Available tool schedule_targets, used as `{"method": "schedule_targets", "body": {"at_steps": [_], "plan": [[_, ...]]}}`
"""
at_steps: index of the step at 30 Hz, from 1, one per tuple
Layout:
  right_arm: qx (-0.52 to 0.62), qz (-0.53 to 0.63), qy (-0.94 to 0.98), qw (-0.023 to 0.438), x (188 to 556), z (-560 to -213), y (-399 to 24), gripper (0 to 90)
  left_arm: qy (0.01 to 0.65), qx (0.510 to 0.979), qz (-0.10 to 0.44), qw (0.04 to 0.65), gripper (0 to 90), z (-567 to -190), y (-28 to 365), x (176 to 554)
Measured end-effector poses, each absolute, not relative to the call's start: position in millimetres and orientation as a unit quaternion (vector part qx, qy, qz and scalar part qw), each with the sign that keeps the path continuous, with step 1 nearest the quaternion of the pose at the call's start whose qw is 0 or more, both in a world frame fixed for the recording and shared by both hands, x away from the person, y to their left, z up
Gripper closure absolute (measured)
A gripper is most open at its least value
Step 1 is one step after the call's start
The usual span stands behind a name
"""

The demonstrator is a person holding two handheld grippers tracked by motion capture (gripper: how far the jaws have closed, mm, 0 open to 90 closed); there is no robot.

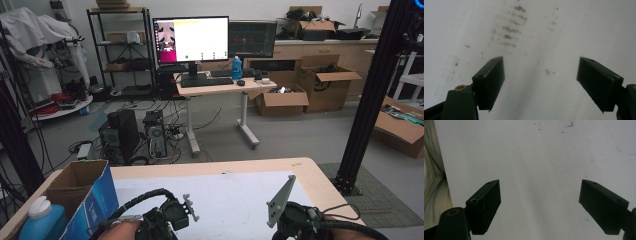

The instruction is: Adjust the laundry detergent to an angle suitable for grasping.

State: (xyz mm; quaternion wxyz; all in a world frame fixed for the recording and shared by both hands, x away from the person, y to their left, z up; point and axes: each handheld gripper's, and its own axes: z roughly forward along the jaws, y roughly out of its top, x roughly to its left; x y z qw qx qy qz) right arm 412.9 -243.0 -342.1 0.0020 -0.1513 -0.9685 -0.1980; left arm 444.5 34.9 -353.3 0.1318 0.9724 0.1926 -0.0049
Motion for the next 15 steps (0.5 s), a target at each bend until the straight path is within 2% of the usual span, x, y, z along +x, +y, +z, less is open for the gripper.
{"method": "schedule_targets", "body": {"at_steps": [15], "plan": [[-0.148, -0.198, -0.969, 0.002, 412.7, -337.9, -238.4, 17.8, 0.2, 0.969, -0.006, 0.146, 23.9, -340.7, 42.1, 438.3]]}}
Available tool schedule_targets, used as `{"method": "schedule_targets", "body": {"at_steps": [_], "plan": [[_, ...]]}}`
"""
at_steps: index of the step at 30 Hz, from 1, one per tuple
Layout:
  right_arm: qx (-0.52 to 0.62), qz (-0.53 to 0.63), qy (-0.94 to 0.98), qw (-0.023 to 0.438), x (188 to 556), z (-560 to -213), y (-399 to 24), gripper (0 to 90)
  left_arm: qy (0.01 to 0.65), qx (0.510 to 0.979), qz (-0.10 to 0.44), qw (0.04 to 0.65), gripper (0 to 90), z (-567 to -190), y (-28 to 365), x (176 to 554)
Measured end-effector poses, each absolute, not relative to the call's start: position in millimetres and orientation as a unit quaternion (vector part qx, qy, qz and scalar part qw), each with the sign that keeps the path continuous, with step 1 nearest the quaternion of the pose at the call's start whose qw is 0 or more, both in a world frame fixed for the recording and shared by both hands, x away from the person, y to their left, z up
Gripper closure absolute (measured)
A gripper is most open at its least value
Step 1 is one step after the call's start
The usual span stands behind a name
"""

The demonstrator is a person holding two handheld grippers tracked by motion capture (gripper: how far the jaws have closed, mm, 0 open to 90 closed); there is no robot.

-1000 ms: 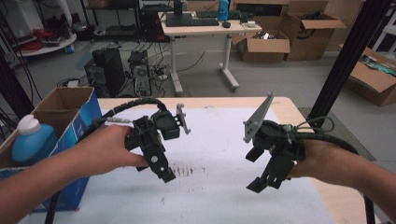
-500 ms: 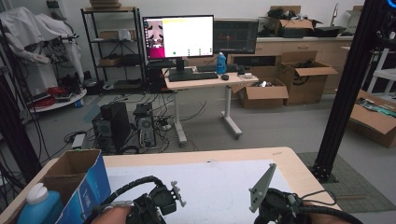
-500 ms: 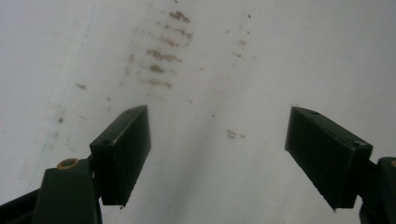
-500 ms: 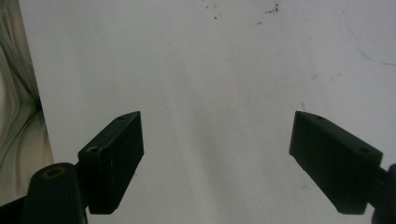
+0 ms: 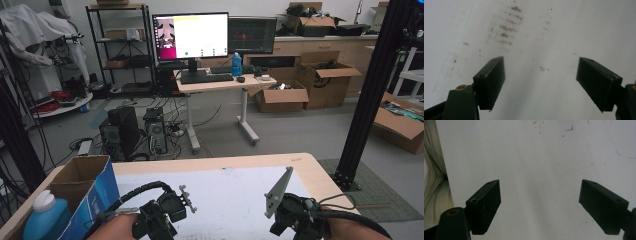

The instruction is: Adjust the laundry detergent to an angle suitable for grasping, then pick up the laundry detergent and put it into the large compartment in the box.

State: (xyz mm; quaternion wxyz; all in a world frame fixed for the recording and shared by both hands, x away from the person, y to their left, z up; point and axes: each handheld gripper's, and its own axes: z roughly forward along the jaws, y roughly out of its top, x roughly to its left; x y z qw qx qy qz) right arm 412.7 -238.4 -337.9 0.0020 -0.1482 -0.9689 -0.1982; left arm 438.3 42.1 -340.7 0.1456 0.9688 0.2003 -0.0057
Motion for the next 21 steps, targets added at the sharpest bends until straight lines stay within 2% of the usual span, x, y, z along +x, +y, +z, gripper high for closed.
{"method": "schedule_targets", "body": {"at_steps": [21], "plan": [[-0.147, -0.195, -0.97, -0.008, 403.5, -329.5, -237.9, 17.8, 0.174, 0.975, 0.003, 0.142, 24.0, -328.1, 31.2, 430.9]]}}
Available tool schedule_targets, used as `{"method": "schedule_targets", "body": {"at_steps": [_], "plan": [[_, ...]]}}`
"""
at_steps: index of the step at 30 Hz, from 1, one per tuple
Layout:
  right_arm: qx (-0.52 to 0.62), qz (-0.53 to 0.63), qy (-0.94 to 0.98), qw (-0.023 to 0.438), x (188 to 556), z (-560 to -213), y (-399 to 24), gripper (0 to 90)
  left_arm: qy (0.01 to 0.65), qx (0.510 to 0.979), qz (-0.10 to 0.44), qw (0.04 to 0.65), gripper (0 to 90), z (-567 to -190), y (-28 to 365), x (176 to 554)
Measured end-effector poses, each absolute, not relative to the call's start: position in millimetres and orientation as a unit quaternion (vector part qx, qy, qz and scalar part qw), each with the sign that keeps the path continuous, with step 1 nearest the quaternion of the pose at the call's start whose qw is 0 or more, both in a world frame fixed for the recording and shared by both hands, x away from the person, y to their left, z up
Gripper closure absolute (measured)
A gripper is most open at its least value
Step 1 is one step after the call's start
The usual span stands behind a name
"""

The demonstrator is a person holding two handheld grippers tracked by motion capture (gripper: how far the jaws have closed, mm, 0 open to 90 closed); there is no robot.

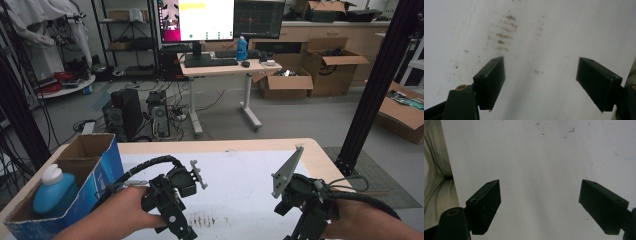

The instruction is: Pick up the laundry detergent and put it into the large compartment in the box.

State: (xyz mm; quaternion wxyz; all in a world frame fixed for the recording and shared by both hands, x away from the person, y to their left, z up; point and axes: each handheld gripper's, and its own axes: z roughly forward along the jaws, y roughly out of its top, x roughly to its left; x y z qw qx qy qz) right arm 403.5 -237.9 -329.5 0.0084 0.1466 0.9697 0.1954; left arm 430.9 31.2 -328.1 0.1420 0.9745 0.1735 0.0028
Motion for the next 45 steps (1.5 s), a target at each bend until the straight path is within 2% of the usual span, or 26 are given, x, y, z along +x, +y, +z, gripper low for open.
{"method": "schedule_targets", "body": {"at_steps": [16, 45], "plan": [[0.139, 0.195, 0.971, 0.009, 398.9, -329.5, -230.8, 17.8, 0.147, 0.983, 0.01, 0.112, 24.0, -325.3, 11.9, 422.6], [0.136, 0.192, 0.972, 0.007, 400.4, -331.9, -227.7, 17.8, 0.14, 0.984, 0.008, 0.106, 24.0, -325.9, 12.8, 421.3]]}}
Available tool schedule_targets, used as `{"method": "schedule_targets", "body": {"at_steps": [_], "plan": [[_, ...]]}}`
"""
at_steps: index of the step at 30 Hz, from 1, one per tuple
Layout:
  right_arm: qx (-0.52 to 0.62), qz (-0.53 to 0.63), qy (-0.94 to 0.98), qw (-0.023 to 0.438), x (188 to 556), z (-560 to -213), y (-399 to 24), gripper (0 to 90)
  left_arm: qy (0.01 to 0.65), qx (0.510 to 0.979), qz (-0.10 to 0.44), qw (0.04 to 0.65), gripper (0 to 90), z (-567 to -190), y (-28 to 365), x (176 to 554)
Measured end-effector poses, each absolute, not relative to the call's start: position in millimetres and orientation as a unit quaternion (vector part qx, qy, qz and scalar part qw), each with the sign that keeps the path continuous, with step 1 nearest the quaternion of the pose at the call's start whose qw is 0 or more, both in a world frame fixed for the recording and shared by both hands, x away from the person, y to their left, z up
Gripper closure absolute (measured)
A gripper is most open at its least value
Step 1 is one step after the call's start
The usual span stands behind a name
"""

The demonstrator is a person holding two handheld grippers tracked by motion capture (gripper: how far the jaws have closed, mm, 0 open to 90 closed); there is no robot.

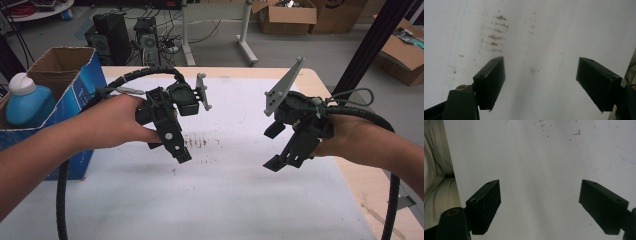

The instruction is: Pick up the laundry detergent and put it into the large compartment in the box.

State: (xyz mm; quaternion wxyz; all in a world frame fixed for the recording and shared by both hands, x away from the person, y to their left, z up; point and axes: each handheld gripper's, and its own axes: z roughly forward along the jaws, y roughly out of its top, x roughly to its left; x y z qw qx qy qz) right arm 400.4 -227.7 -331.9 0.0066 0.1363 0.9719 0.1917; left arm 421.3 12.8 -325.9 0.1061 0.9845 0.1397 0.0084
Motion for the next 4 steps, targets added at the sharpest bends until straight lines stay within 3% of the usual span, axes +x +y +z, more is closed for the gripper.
{"method": "schedule_targets", "body": {"at_steps": [4], "plan": [[0.136, 0.19, 0.972, 0.006, 401.0, -331.6, -227.0, 17.8, 0.142, 0.984, 0.008, 0.109, 24.0, -325.9, 13.5, 421.0]]}}
